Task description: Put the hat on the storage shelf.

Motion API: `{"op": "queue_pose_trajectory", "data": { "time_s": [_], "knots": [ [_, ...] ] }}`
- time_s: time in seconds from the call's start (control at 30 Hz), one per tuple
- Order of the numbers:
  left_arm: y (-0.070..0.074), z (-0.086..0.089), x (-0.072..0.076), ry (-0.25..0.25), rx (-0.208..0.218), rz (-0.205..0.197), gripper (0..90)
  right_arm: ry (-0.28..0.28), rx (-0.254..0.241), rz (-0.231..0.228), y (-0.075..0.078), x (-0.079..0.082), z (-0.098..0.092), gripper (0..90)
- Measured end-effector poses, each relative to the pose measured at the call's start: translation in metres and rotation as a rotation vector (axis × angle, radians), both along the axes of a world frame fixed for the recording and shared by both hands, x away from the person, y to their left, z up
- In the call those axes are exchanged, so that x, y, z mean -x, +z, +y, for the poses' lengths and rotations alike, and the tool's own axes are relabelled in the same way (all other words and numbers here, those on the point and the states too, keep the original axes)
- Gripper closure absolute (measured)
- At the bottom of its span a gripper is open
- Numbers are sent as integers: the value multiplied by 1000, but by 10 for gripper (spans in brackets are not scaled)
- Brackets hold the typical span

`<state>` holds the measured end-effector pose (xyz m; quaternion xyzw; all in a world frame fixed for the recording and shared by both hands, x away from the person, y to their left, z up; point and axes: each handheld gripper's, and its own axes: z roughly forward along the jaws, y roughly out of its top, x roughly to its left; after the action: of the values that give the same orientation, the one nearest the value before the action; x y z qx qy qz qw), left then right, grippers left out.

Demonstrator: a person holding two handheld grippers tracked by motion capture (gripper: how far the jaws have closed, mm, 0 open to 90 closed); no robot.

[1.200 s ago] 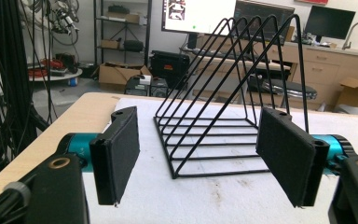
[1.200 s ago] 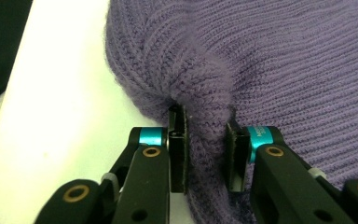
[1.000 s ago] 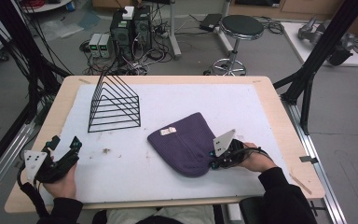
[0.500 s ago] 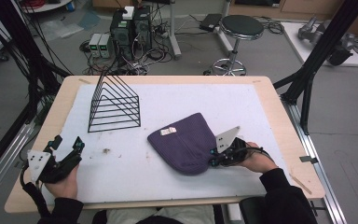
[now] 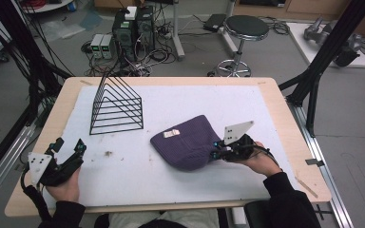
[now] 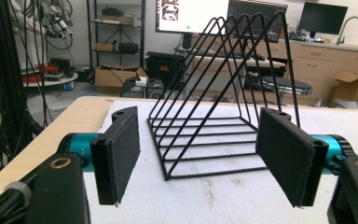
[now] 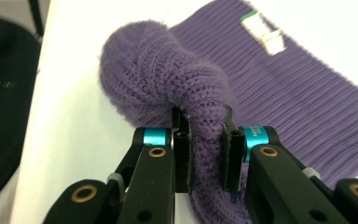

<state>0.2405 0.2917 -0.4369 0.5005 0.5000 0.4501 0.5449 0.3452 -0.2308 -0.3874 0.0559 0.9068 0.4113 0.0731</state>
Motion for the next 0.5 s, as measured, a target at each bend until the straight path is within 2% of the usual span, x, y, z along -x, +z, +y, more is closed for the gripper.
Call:
{"op": "queue_pose_trajectory", "data": {
  "time_s": [0.07, 0.1, 0.13, 0.23, 0.43, 0.47, 0.5],
  "knots": [
    [0, 0, 0, 0, 2, 0, 306, -41, -25, -5, 3, -1, 1, 798],
    [0, 0, 0, 0, 2, 0, 306, -91, -52, -16, 5, -2, 1, 797],
    [0, 0, 0, -1, 3, -2, 306, -91, -52, -16, 5, -2, 1, 797],
    [0, 0, 0, -1, 3, -1, 306, -171, -92, -54, 10, -3, 3, 797],
    [0, 0, 0, -3, 5, 1, 306, -276, -179, -184, 22, 2, 8, 797],
    [0, 0, 0, -4, 5, 2, 306, -292, -193, -194, 23, 2, 8, 797],
    [0, 0, 0, -4, 5, 4, 306, -331, -233, -219, 27, 3, 8, 797]
  ]
}}
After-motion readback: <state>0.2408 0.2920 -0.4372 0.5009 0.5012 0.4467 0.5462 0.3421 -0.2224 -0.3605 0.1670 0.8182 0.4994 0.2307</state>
